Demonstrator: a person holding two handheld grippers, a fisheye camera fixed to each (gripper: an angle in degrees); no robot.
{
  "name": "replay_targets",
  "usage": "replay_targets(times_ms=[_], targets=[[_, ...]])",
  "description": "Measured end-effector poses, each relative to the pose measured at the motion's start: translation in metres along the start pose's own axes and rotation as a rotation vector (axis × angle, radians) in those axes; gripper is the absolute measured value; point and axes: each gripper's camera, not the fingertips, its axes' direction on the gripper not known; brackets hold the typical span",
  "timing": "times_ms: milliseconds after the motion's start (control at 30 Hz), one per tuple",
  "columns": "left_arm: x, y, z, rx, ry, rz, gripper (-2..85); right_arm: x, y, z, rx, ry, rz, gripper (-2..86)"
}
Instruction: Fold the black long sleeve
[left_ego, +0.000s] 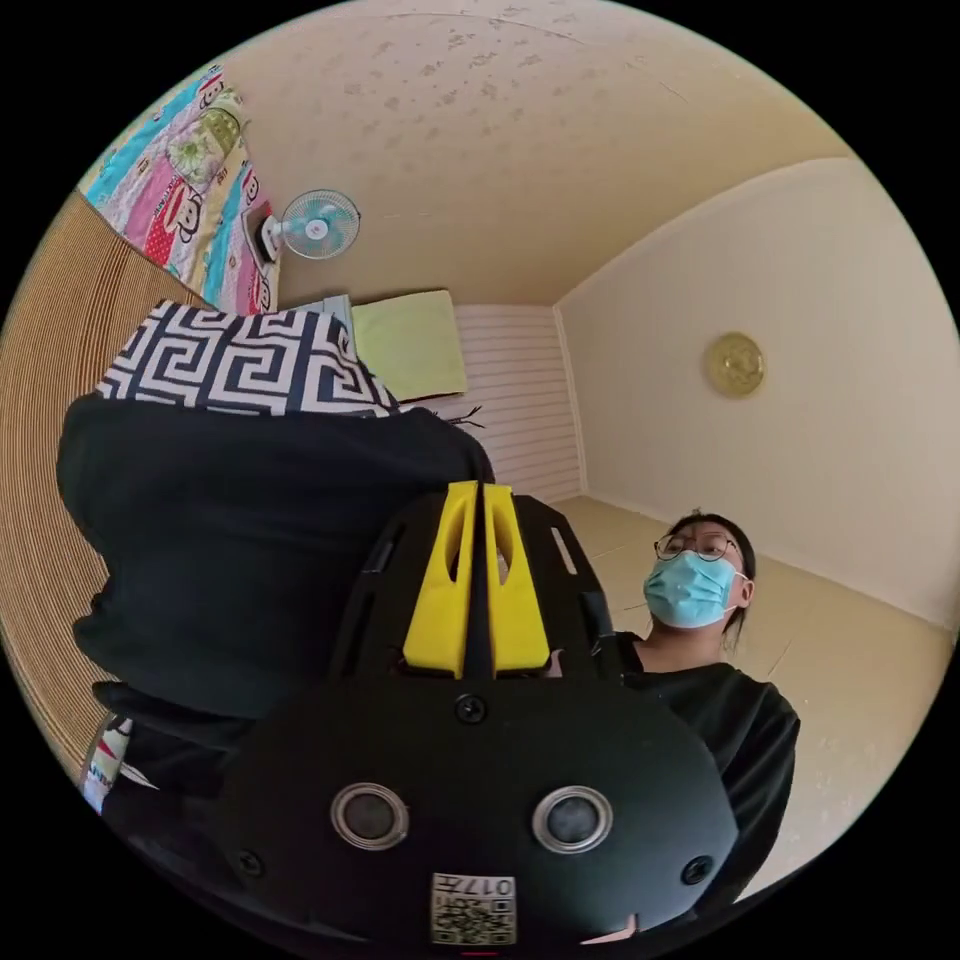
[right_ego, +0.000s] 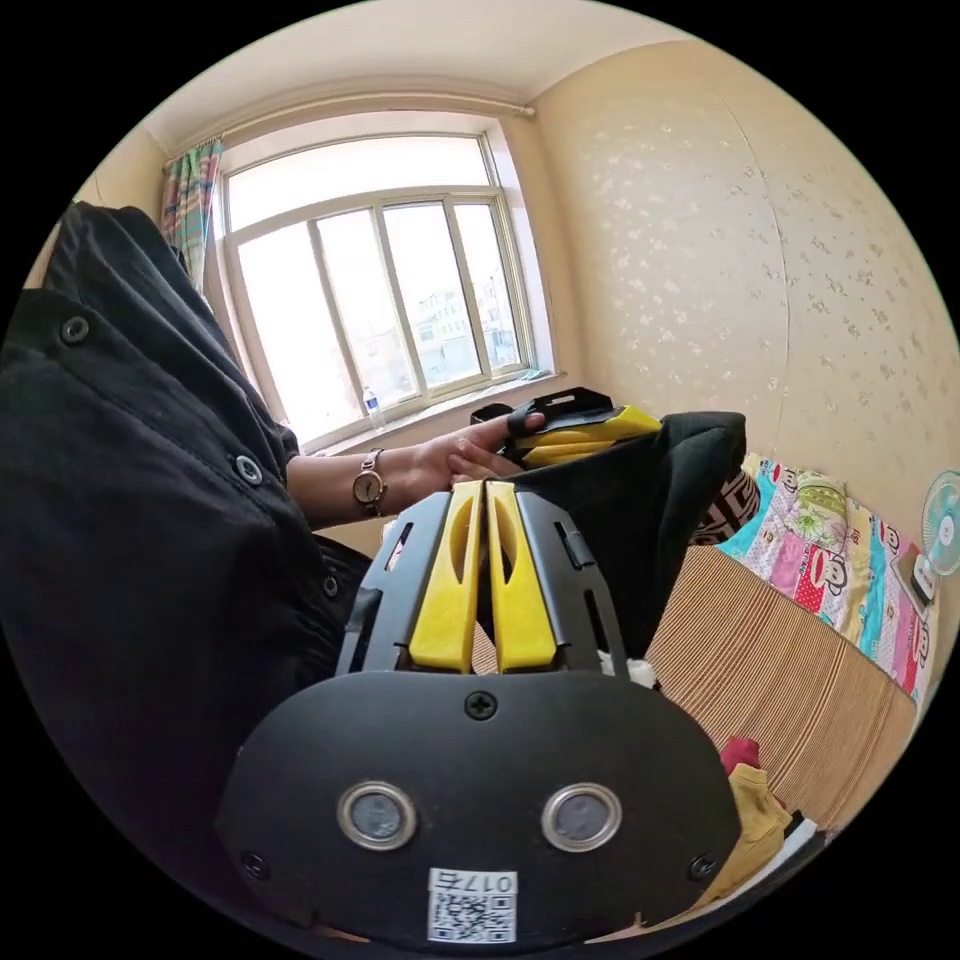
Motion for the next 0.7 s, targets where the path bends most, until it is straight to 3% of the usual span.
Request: replay_targets(times_ms=[100,167,267,300,333,400,467,533,600,700], targets=[[0.028,0.003,-0.011,-0.008,-0.097,0.142,-1.0,0.014,0.003,0.006,-0.003,-0.047,0.049,1.4],[0.040,0.010,-0.014,-0.028,-0.033,0.247,-1.0,0.022,0.005,0.009,-0.014,-0.103,0.061,2.0],[0.045,0.025,-0.028,0.002,0.243,0.387,-1.0,0.035,0.010,-0.001,0.057,-0.249,0.032,3.1],[0.045,0.032,-0.036,0.030,0.408,0.446,-0.9,0.040,0.013,-0.009,0.092,-0.289,0.006,3.6],[0.043,0.038,-0.044,0.046,0.613,0.508,-0.9,0.043,0.014,-0.013,0.109,-0.298,-0.008,3.9],[0.042,0.046,-0.053,0.063,0.832,0.562,-1.0,0.056,0.021,-0.031,0.160,-0.221,-0.001,5.6],[0.049,0.055,-0.057,0.041,0.784,0.585,-0.9,0.067,0.025,-0.041,0.188,-0.135,0.031,7.5],[0.060,0.061,-0.043,-0.086,0.565,0.556,-0.9,0.075,0.027,-0.048,0.203,-0.104,0.028,9.8],[0.062,0.065,-0.024,-0.155,0.470,0.536,-0.9,0.082,0.026,-0.047,0.225,-0.132,0.015,13.4],[0.055,0.069,0.010,-0.217,0.518,0.533,-0.9,0.086,0.020,-0.027,0.188,-0.182,-0.017,14.7]])
